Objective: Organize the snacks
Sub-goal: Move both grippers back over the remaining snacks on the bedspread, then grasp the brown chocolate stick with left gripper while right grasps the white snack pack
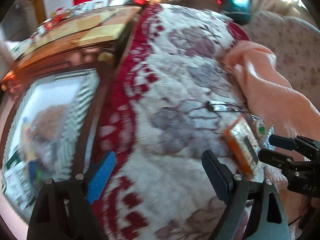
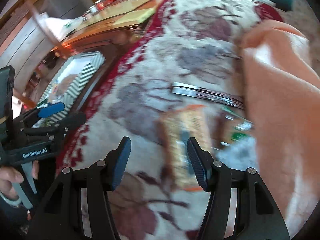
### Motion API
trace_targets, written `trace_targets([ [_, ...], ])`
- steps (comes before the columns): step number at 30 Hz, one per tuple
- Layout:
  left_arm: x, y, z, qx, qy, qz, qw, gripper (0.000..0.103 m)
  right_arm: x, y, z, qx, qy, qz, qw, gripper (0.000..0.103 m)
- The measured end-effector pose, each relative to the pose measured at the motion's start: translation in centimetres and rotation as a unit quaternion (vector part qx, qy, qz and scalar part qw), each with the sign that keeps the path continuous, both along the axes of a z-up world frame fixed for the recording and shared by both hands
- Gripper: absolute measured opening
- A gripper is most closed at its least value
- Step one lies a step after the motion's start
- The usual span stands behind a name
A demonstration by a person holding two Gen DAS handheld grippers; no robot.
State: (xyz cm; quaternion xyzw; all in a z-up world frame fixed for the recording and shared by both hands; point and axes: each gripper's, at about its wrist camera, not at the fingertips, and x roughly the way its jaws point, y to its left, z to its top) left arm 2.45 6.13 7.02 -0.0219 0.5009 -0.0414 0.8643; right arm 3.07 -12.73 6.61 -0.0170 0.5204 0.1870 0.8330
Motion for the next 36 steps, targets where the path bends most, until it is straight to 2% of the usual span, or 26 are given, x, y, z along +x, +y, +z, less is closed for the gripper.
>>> trace_targets([
  [7, 4.8, -4.8, -0.9, -0.001, 0.017, -0.08, 0.9967, 0.089, 0.1, -5.2, -0.6, 0.012, 0.007, -0.048, 0.999, 0.058],
  [16, 10.8, -10.7, -2.8, 0.015, 0.039, -0.18, 0.9827, 0.089, 0.4, -6.4, -1.4, 0.017, 0.02, -0.048, 0.998, 0.058],
  [20, 12.4, -13.6, -4.2, 0.051, 0.051, -0.232, 0.97, 0.089, 0.7, -7.2, -1.8, 0.022, 0.027, -0.06, 0.998, 0.058],
  [27, 13.5, -17.8, -6.5, 0.124, 0.067, -0.313, 0.9392, 0.09, 1.1, -8.4, -2.5, 0.031, 0.04, -0.074, 0.996, 0.058],
  [30, 13.5, -18.7, -6.6, 0.131, 0.07, -0.329, 0.9327, 0.089, 1.3, -8.8, -2.6, 0.036, 0.041, -0.078, 0.995, 0.058],
  [31, 13.6, -18.9, -6.6, 0.131, 0.074, -0.329, 0.9323, 0.088, 1.3, -8.9, -2.6, 0.037, 0.042, -0.078, 0.995, 0.058],
  [33, 13.7, -19.1, -6.5, 0.123, 0.08, -0.333, 0.9314, 0.076, 1.4, -9.0, -2.5, 0.037, 0.042, -0.076, 0.996, 0.058],
  [36, 13.1, -18.9, -6.0, 0.122, 0.067, -0.335, 0.9318, 0.062, 1.6, -8.8, -2.5, 0.03, 0.041, -0.073, 0.996, 0.058],
])
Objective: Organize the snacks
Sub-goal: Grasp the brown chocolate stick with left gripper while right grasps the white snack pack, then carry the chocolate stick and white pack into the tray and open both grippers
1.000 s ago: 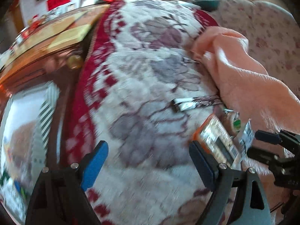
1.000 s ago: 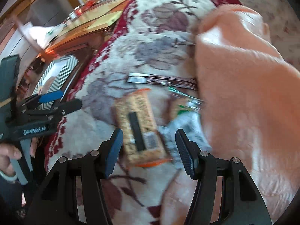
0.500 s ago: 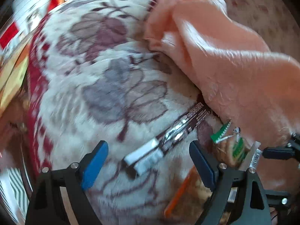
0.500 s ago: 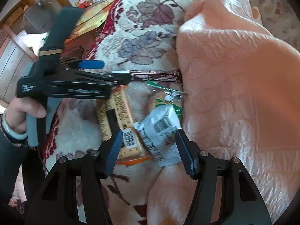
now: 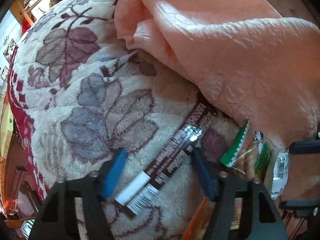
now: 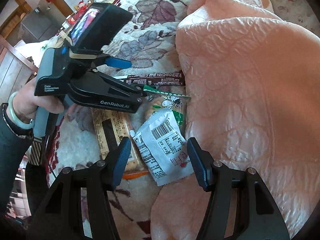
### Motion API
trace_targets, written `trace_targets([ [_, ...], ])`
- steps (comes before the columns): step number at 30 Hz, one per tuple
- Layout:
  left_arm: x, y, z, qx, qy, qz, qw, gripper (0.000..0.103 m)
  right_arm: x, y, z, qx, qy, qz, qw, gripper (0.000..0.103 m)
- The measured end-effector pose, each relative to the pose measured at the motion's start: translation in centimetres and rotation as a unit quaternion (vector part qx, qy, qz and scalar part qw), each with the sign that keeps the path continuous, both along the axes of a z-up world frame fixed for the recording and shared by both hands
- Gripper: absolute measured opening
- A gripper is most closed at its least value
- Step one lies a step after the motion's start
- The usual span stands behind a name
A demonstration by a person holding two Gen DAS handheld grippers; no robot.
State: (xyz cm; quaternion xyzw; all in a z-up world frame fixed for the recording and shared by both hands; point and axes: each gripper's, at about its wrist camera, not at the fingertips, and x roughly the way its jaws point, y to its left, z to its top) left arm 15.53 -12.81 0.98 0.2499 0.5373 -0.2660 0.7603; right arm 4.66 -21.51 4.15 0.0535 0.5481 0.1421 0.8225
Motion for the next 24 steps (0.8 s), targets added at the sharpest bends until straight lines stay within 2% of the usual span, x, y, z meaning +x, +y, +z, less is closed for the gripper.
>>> trace_targets([
  [1, -0.2, 0.3, 0.3, -0.004, -0.002, 0.001, 1.0, 0.059, 0.1, 0.1, 0.0, -0.007, 0.0, 0.003, 1.0, 0.058],
  [2, -0.4, 0.5, 0.5, -0.01, -0.004, 0.002, 0.9999, 0.049, 0.1, 0.2, -0.1, -0.013, 0.001, 0.007, 1.0, 0.058],
  [3, -0.6, 1.0, 0.8, -0.014, -0.01, 0.006, 0.9998, 0.033, 0.1, 0.4, -0.2, -0.02, 0.002, 0.015, 1.0, 0.058],
  [4, -0.8, 1.6, 1.0, -0.015, -0.013, 0.013, 0.9997, 0.026, 0.1, 0.6, -0.3, -0.028, 0.001, 0.022, 0.999, 0.058],
  [5, -0.7, 2.2, 1.2, -0.017, -0.014, 0.023, 0.9995, 0.024, 0.2, 0.8, -0.4, -0.034, -0.001, 0.027, 0.999, 0.059],
  [6, -0.7, 2.8, 1.2, -0.026, -0.006, 0.033, 0.9991, 0.024, 0.2, 1.1, -0.5, -0.041, 0.003, 0.036, 0.998, 0.063],
  [10, -1.6, 4.6, 1.5, -0.042, -0.002, 0.045, 0.9981, 0.024, -0.3, 2.1, -0.6, -0.085, 0.006, 0.079, 0.993, 0.063],
  [13, -2.0, 5.7, 1.6, -0.051, 0.006, 0.051, 0.9974, 0.024, -0.3, 1.9, -0.7, -0.09, 0.003, 0.086, 0.992, 0.063],
  [18, -3.7, 7.8, 2.2, -0.062, 0.013, 0.064, 0.996, 0.023, 0.9, 0.6, -1.9, -0.041, 0.007, 0.074, 0.996, 0.062],
  [20, -4.0, 8.3, 2.3, -0.066, 0.014, 0.074, 0.995, 0.023, 1.4, 0.0, -2.3, -0.013, 0.004, 0.055, 0.998, 0.053],
  [24, -4.7, 9.2, 2.3, -0.075, 0.013, 0.098, 0.9923, 0.023, 0.6, 0.6, -2.0, -0.028, 0.004, 0.06, 0.998, 0.053],
])
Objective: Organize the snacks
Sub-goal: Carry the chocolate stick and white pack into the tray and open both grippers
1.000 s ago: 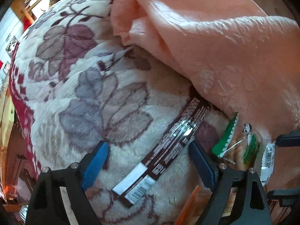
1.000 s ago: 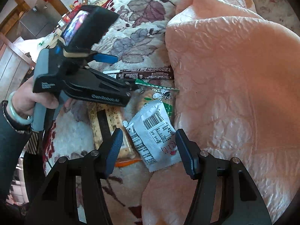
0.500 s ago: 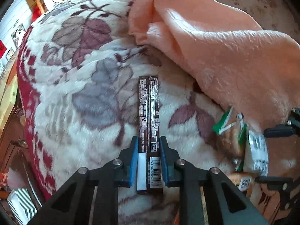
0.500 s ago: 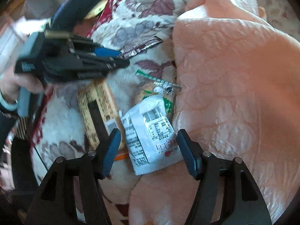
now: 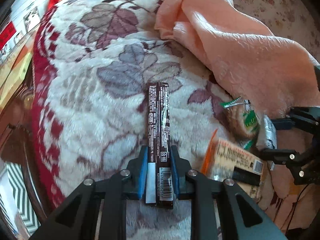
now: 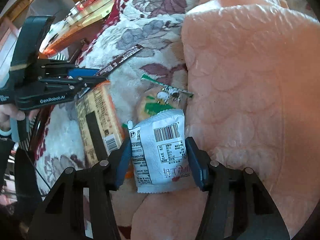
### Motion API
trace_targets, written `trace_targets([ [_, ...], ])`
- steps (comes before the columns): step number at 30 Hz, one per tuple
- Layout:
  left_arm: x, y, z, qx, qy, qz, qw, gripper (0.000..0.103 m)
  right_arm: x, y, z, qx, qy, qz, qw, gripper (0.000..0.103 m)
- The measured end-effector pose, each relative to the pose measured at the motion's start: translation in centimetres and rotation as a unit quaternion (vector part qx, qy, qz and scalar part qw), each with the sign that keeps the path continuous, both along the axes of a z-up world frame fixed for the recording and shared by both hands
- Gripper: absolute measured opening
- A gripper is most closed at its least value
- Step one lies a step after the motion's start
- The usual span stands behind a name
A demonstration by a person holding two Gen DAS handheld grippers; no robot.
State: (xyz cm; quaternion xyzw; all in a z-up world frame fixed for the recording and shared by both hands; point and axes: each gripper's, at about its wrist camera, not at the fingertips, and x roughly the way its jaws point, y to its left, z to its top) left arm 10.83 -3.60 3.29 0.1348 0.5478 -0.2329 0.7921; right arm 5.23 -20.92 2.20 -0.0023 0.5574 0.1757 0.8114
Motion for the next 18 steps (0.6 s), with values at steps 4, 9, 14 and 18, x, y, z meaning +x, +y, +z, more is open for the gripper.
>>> trace_targets([
  [4, -1.4, 1.6, 0.2, -0.011, 0.001, 0.025, 0.9996, 0.023, -1.1, 0.2, 1.6, 0.002, -0.012, 0.0, 1.0, 0.053],
  [9, -3.1, 4.6, 0.3, -0.023, -0.002, 0.078, 0.9967, 0.023, -2.0, 1.5, 4.3, 0.029, -0.037, 0.015, 0.999, 0.053],
  [14, -5.4, 7.8, 1.2, -0.033, -0.019, 0.145, 0.9886, 0.023, -2.6, 4.2, 4.8, 0.036, -0.043, 0.044, 0.997, 0.053],
  [18, -7.4, 9.8, 2.2, -0.034, -0.04, 0.191, 0.9802, 0.023, -3.0, 6.6, 4.5, 0.04, -0.04, 0.064, 0.996, 0.053],
])
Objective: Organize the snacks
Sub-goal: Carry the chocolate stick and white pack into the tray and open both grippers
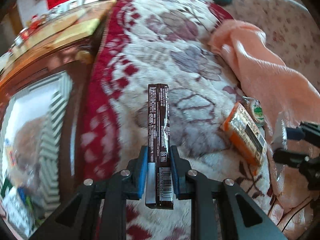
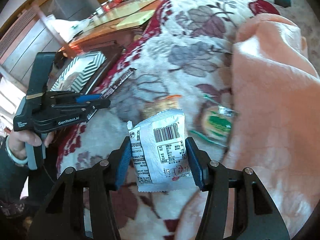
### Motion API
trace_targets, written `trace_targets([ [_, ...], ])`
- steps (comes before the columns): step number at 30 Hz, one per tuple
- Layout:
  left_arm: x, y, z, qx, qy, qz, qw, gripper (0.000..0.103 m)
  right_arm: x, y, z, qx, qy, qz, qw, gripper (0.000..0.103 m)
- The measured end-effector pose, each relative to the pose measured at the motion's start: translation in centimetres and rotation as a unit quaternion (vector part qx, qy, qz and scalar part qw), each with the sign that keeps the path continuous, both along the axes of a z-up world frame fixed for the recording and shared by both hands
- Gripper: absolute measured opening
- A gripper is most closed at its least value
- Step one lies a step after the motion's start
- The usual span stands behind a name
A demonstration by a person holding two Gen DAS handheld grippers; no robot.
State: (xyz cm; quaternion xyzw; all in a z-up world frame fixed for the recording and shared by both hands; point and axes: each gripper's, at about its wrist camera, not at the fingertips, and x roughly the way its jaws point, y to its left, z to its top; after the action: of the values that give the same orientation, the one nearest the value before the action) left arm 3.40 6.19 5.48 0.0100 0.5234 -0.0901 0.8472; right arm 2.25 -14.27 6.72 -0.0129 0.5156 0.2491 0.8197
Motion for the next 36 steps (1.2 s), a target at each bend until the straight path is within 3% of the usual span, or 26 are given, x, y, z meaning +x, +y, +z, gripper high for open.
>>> trace_targets([
  [14, -5.1, 6.1, 3.3, 0.029, -0.065, 0.098, 0.9926, 0.023, -0.8, 9.5, 1.0, -0.002, -0.011, 0.082, 0.997, 0.053],
  [36, -8.1, 14.5, 4.3, 0.035, -0.085, 0.196, 0.9763, 0.023, -0.5, 20.4, 2.6, -0.02, -0.028, 0.169, 0.985, 0.053],
])
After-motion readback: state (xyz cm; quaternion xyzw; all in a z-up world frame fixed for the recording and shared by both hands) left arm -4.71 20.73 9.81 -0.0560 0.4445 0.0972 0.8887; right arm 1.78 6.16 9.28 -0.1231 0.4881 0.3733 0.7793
